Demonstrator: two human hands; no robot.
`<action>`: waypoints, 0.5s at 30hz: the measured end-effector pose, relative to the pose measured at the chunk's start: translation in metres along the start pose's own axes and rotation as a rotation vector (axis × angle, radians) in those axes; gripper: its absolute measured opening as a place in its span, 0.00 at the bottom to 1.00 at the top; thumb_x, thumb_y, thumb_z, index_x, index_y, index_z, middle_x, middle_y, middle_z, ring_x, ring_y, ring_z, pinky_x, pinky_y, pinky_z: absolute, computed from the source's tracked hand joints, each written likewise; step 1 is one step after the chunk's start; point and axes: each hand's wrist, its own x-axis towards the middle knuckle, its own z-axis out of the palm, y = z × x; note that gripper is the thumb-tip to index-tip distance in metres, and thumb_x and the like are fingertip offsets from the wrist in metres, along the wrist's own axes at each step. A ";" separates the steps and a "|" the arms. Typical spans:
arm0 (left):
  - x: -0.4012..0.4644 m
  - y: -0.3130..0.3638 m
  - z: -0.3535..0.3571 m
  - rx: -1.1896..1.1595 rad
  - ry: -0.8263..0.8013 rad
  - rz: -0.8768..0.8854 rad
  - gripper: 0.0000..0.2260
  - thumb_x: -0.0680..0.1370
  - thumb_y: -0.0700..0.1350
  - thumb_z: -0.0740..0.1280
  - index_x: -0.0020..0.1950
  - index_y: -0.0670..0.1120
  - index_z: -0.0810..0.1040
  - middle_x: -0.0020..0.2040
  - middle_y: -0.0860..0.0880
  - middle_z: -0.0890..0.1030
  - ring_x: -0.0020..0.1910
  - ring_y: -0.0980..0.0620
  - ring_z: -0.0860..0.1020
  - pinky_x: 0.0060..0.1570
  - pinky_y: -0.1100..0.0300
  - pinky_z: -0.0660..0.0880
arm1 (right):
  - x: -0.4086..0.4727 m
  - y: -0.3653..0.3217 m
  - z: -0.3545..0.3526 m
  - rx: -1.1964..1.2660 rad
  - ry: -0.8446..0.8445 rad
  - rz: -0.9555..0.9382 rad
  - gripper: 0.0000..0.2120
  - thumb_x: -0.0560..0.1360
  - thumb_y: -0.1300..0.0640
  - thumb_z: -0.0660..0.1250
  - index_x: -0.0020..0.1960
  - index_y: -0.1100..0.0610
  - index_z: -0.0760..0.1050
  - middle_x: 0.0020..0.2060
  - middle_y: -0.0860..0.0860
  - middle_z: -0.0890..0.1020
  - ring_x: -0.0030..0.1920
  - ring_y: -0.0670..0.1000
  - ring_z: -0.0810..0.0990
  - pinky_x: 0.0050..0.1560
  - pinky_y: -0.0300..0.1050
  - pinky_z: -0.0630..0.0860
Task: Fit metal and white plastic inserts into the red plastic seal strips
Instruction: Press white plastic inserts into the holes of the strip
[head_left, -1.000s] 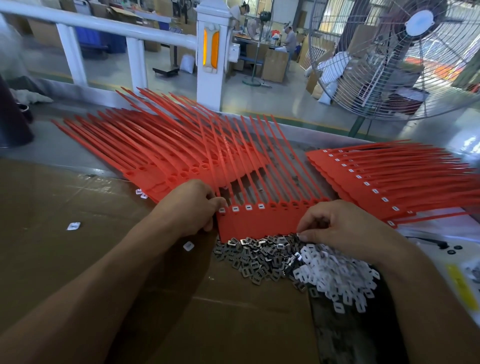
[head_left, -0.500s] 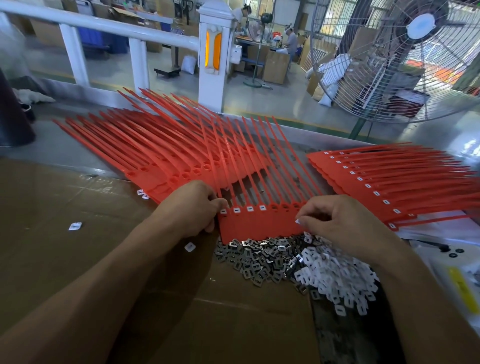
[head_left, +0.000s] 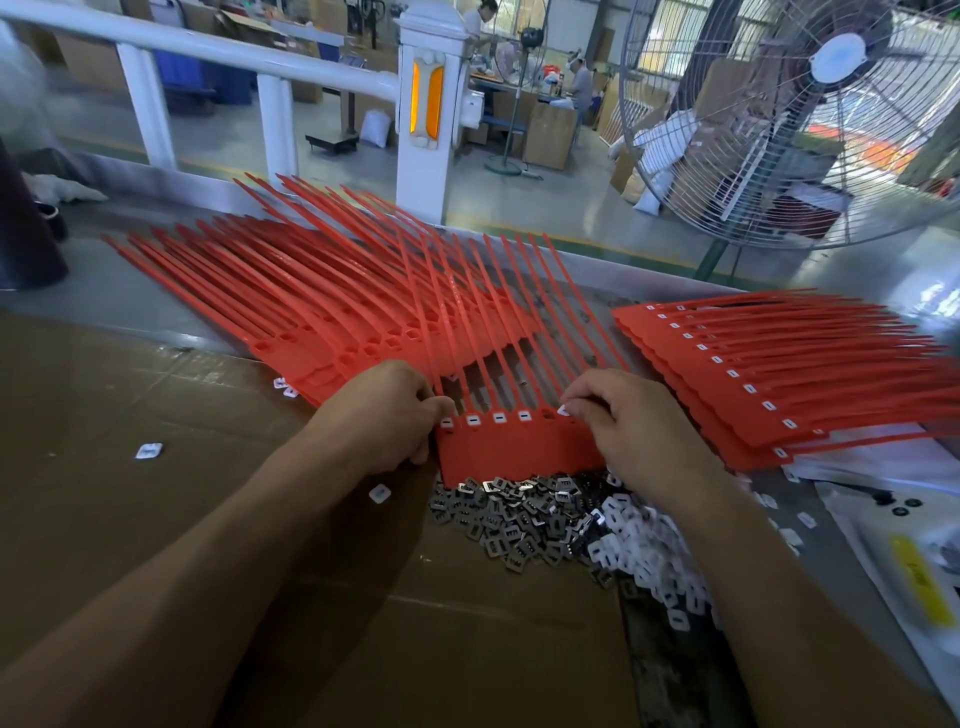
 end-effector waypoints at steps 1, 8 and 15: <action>0.000 0.000 0.000 0.009 0.000 0.004 0.14 0.83 0.55 0.65 0.44 0.48 0.81 0.27 0.52 0.82 0.18 0.60 0.72 0.19 0.67 0.65 | 0.002 -0.001 0.002 -0.035 -0.005 -0.016 0.04 0.82 0.57 0.68 0.50 0.52 0.83 0.45 0.44 0.82 0.47 0.43 0.79 0.51 0.44 0.75; 0.001 0.000 0.000 0.022 0.004 0.010 0.14 0.83 0.55 0.65 0.44 0.48 0.81 0.28 0.51 0.82 0.18 0.59 0.72 0.21 0.65 0.66 | 0.007 -0.006 0.007 -0.169 -0.011 -0.061 0.06 0.82 0.55 0.67 0.53 0.52 0.84 0.47 0.47 0.80 0.50 0.50 0.79 0.54 0.53 0.77; 0.001 0.000 0.001 0.018 0.001 -0.002 0.14 0.83 0.56 0.64 0.44 0.49 0.81 0.27 0.52 0.82 0.18 0.60 0.72 0.21 0.65 0.66 | 0.007 -0.008 0.010 -0.168 -0.016 -0.064 0.08 0.82 0.53 0.69 0.57 0.49 0.86 0.48 0.45 0.79 0.52 0.48 0.78 0.56 0.51 0.76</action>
